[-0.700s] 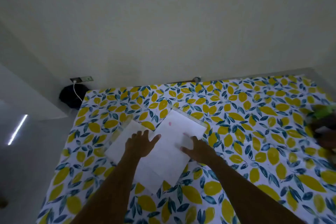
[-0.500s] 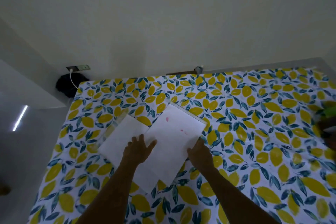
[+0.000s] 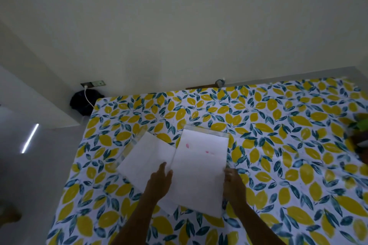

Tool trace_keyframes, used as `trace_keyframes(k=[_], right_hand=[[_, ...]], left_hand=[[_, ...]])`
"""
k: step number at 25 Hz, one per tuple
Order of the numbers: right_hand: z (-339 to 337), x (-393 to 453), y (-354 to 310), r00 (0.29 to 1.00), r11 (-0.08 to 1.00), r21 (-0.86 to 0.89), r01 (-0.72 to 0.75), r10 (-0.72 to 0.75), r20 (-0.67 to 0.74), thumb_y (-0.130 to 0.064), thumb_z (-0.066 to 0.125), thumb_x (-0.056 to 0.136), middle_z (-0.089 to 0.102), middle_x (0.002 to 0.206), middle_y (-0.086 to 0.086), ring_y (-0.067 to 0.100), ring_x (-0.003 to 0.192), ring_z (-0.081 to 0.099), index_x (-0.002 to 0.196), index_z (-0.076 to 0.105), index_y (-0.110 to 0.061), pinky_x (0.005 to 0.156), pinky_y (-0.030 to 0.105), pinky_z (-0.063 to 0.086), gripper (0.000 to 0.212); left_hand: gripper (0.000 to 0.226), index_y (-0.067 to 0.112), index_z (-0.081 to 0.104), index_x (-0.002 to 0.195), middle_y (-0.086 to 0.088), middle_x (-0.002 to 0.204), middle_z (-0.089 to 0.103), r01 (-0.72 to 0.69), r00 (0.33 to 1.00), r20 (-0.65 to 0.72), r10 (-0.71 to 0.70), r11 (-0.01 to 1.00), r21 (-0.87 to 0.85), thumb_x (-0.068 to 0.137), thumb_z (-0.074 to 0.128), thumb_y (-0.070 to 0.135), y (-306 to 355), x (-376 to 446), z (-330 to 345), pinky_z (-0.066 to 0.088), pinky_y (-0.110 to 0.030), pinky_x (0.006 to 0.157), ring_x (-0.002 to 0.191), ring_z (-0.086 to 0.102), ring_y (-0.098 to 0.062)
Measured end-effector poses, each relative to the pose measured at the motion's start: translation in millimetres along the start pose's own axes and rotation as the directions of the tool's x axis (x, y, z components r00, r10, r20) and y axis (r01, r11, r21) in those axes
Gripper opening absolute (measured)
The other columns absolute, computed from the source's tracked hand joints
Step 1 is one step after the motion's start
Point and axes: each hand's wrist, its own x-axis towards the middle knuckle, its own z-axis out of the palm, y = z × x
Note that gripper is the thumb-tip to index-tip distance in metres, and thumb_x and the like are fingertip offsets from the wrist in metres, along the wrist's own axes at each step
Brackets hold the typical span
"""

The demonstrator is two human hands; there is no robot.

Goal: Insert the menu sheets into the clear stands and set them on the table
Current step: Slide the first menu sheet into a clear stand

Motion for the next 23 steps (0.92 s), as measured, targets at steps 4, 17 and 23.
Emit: trace_keyframes(k=[4,17,23], right_hand=[[-51,-14,2,0.991,0.956,0.276,-0.099,0.069,0.114,-0.012,0.062,0.085,0.072,0.075,0.014,0.024,0.061,0.063,0.080,0.076,-0.018,0.059,0.038,0.051,0.016],[-136,-10,-25,0.937,0.955,0.128,0.268,-0.289,0.194,0.005,0.065,0.087,0.069,0.114,0.005,-0.006,0.086,0.069,0.104,0.073,-0.022,0.064,0.019,0.058,0.033],[-141,31,-60,0.818,0.815,-0.098,0.571,-0.556,0.148,-0.029,0.061,0.095,0.070,0.099,-0.027,-0.004,0.093,0.064,0.102,0.067,-0.039,0.078,0.022,0.055,0.013]], left_hand=[[0.048,0.019,0.045,0.140,-0.008,0.102,0.069,-0.205,0.967,0.131,0.219,0.972,-0.114,0.094,0.041,0.007,-14,-29,-10,0.056,-0.039,0.088,0.089,0.068,-0.018],[0.030,0.032,0.065,0.114,0.008,0.125,0.059,-0.558,0.828,-0.191,0.527,0.807,-0.195,0.086,0.070,0.022,9,-71,-23,0.041,-0.011,0.097,0.109,0.048,0.019],[0.029,0.033,0.066,0.113,0.018,0.110,0.068,-0.498,0.850,-0.267,0.453,0.857,-0.131,0.094,0.051,0.047,55,-57,-64,0.048,-0.020,0.086,0.099,0.064,0.000]])
